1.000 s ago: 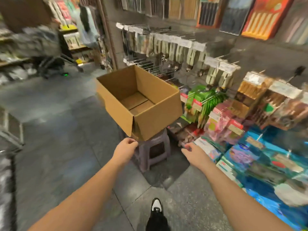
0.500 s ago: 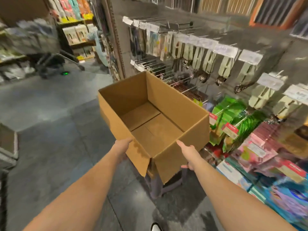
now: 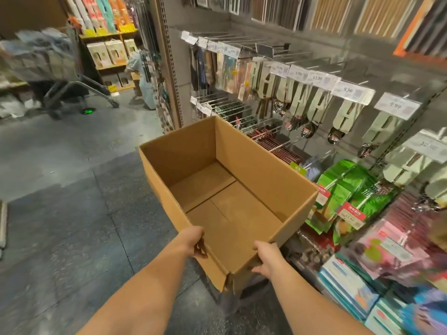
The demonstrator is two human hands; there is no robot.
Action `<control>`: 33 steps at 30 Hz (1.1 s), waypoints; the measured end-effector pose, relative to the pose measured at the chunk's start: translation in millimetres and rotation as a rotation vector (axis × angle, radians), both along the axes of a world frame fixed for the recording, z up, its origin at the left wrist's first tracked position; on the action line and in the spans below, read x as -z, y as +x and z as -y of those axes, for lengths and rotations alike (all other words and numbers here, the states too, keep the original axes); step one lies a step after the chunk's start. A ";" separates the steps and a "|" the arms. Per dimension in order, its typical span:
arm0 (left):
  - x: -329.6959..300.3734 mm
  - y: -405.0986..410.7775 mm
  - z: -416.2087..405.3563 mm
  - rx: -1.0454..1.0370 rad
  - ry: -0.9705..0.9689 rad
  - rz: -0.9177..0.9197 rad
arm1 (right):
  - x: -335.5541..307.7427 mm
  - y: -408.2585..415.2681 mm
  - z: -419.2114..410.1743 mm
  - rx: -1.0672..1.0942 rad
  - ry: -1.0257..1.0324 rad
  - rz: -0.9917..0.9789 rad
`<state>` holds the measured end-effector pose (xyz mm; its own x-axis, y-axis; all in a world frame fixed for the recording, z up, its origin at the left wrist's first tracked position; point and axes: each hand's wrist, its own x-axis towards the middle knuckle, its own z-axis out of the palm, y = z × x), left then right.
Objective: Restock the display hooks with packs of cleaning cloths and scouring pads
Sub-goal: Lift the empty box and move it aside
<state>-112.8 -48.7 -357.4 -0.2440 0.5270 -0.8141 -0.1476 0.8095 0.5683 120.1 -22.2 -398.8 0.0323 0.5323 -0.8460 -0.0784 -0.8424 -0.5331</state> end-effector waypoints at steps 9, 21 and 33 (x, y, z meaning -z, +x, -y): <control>-15.3 30.5 120.7 -0.015 -0.002 0.036 | -24.9 32.6 125.9 0.001 0.091 -0.007; -65.1 47.9 367.5 -0.222 0.013 0.256 | -82.2 119.3 397.6 -0.080 0.248 0.125; -54.5 210.1 528.0 0.020 -0.201 0.166 | -106.7 289.0 622.3 0.037 0.122 0.200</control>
<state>97.3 -576.6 -302.9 -0.0896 0.3541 -0.9309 -0.2082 0.9073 0.3652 409.2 -644.4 -292.2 0.2145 0.6257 -0.7500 0.0094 -0.7691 -0.6390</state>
